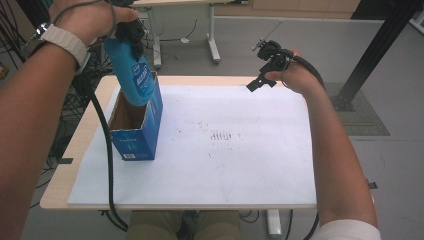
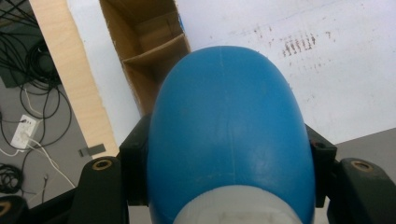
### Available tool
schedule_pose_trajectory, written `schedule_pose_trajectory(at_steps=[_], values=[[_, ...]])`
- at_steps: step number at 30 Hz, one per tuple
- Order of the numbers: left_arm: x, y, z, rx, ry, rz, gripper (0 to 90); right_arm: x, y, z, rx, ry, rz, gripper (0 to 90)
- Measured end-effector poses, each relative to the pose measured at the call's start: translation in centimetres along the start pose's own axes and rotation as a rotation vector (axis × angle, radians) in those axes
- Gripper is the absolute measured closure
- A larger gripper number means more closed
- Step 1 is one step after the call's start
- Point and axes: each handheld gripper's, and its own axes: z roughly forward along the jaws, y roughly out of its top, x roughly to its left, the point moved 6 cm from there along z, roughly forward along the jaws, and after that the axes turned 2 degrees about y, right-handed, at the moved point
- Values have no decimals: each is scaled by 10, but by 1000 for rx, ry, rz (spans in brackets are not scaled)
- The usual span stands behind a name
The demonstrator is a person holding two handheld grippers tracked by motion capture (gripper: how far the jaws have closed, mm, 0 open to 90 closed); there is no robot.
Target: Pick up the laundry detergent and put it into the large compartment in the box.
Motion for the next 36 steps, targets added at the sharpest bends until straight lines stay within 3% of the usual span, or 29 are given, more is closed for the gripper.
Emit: schedule_pose_trajectory(at_steps=[18,36], values=[[18,-9,3,-1,20,-97,381,3,0,-1,-7,1,-8,122],[36,-11,12,14,23,-138,381,4,3,1,-1,8,-7,122]])
